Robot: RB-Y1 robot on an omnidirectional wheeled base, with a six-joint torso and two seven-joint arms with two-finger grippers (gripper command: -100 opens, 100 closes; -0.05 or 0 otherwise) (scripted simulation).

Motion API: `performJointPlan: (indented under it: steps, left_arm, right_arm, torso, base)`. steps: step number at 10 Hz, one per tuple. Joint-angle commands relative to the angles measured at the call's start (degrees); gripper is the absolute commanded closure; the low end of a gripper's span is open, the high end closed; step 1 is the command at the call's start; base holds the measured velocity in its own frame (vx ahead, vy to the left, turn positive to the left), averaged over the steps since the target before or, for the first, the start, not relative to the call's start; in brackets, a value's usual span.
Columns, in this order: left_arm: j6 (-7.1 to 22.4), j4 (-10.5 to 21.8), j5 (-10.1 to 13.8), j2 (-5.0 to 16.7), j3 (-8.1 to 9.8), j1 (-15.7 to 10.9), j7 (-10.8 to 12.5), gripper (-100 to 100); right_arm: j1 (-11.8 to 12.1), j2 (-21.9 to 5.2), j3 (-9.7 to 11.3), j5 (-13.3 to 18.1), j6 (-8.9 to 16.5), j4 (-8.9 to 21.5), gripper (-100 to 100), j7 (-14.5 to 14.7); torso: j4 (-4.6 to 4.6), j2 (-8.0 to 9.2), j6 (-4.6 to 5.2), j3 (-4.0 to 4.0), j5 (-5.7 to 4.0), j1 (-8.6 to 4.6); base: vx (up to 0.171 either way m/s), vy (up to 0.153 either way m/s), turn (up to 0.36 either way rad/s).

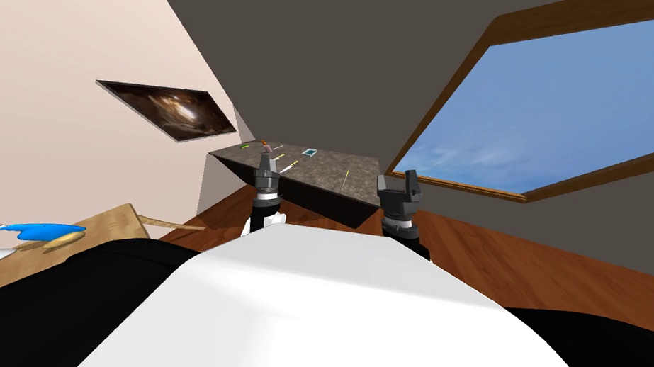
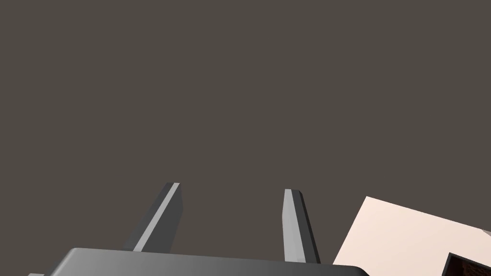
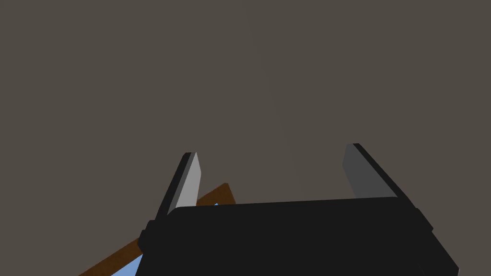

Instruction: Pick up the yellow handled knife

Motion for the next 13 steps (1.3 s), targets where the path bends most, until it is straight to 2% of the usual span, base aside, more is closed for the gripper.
performJointPlan:
  steps: [1, 2, 3, 4, 5, 6, 7, 8, 9, 10, 11, 12, 13]
  left_arm:
    - [0.00, 0.00, 0.00, 0.00, 0.00, 0.00, 0.00, 0]
    - [0.00, 0.00, 0.00, 0.00, 0.00, 0.00, 0.00, 0]
    - [0.00, 0.00, 0.00, 0.00, 0.00, 0.00, 0.00, 0]
    - [0.00, 0.00, 0.00, 0.00, 0.00, 0.00, 0.00, 0]
    - [0.00, 0.00, 0.00, 0.00, 0.00, 0.00, 0.00, 0]
    - [0.00, 0.00, 0.00, 0.00, 0.00, 0.00, 0.00, 0]
    - [0.00, 0.00, 0.00, 0.00, 0.00, 0.00, 0.00, 0]
    - [0.00, 0.00, 0.00, 0.00, 0.00, 0.00, 0.00, 0]
    - [0.00, 0.00, 0.00, 0.00, 0.00, 0.00, 0.00, 0]
    - [0.00, 0.00, 0.00, 0.00, 0.00, 0.00, 0.00, 0]
    - [0.00, 0.00, 0.00, 0.00, 0.00, 0.00, 0.00, 0]
    - [0.00, 0.00, 0.00, 0.00, 0.00, 0.00, 0.00, 0]
    - [0.00, 0.00, 0.00, 0.00, 0.01, 0.01, 0.00, 0]
  right_arm:
    - [0.22, -1.85, 1.20, -0.51, 0.26, 0.20, -100, 0.26]
    - [0.60, -4.07, 3.59, -1.63, 0.72, 0.70, -100, 0.59]
    - [0.60, -4.79, 3.69, -1.63, 0.72, 0.70, -100, 0.59]
    - [0.94, -6.94, 6.30, -2.82, 1.22, 1.36, -100, 0.81]
    - [0.94, -7.89, 6.31, -2.82, 1.22, 1.36, -100, 0.81]
    - [1.22, -9.82, 8.98, -4.08, 1.78, 2.18, -100, 0.91]
    - [1.22, -11.18, 9.04, -4.08, 1.78, 2.18, -100, 0.91]
    - [1.44, -12.98, 11.64, -5.41, 2.37, 3.13, -100, 0.91]
    - [1.44, -14.69, 11.86, -5.41, 2.37, 3.13, -100, 0.91]
    - [1.60, -16.56, 13.72, -6.78, 2.99, 4.21, -100, 0.79]
    - [1.60, -18.20, 14.74, -6.78, 2.99, 4.21, -100, 0.79]
    - [1.60, -18.43, 14.74, -6.78, 2.99, 4.21, -100, 0.79]
    - [1.71, -20.76, 17.51, -8.21, 3.65, 5.40, -100, 0.56]
  torso:
    - [0.00, 0.00, 0.00, 0.00, 0.00, 0.00]
    - [-0.01, -0.01, 0.02, -0.01, -0.01, -0.07]
    - [0.00, 0.02, 0.00, 0.01, 0.00, 0.00]
    - [0.00, 0.01, 0.02, 0.01, 0.00, -0.03]
    - [0.00, 0.01, 0.00, 0.00, 0.00, 0.02]
    - [0.00, 0.01, 0.03, 0.01, 0.00, -0.04]
    - [0.01, 0.05, 0.00, 0.03, 0.00, 0.00]
    - [0.01, 0.05, 0.03, 0.03, -0.01, -0.05]
    - [0.01, 0.03, 0.01, 0.02, 0.01, 0.04]
    - [0.00, 0.02, 0.02, 0.01, 0.01, 0.02]
    - [0.01, 0.09, 0.00, 0.05, 0.03, 0.18]
    - [0.02, 0.06, 0.03, 0.04, 0.04, 0.10]
    - [0.00, -0.02, 0.04, -0.01, -0.01, -0.11]
  base:
    - [-0.024, 0.053, 0.061]
    - [-0.036, 0.076, 0.115]
    - [-0.030, 0.066, 0.052]
    - [-0.032, 0.080, 0.151]
    - [-0.030, 0.065, 0.064]
    - [-0.043, 0.077, 0.154]
    - [-0.037, 0.064, 0.076]
    - [-0.032, 0.093, 0.114]
    - [-0.030, 0.088, 0.094]
    - [-0.054, 0.131, 0.188]
    - [-0.037, 0.106, 0.092]
    - [-0.004, 0.038, -0.004]
    - [-0.024, 0.094, 0.204]
